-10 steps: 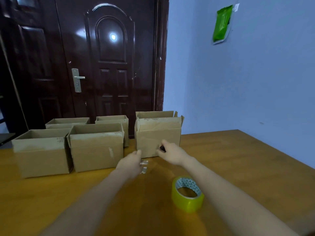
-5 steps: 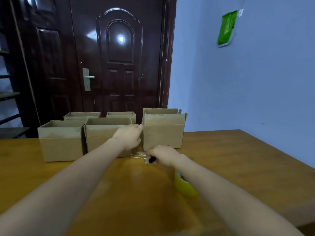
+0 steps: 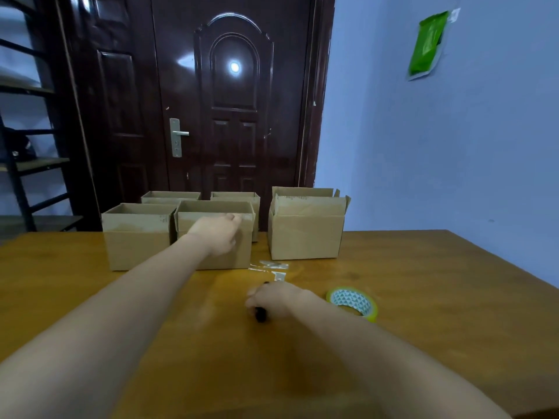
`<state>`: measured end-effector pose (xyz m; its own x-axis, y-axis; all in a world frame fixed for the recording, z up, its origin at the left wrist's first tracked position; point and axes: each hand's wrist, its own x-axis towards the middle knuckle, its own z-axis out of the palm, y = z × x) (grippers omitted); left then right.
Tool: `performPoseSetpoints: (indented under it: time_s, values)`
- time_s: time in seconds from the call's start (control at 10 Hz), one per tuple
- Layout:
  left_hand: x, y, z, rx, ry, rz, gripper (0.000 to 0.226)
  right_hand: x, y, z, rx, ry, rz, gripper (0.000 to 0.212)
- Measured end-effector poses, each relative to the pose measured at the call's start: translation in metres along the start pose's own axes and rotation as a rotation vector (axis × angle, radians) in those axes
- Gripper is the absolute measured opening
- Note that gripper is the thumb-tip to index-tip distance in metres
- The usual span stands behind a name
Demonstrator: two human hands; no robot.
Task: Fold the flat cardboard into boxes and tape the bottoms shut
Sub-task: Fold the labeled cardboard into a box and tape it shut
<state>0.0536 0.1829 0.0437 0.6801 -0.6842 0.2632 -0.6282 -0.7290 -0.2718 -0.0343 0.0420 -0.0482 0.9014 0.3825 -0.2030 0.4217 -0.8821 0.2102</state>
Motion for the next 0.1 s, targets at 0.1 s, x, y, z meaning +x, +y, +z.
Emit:
performPoseSetpoints:
  time_s: [0.1]
  values:
    - [-0.0011,-0.0034,0.0000,0.001,0.002,0.002,0.040,-0.0014,0.0085,-0.0028,0.146,-0.033,0.044,0.043]
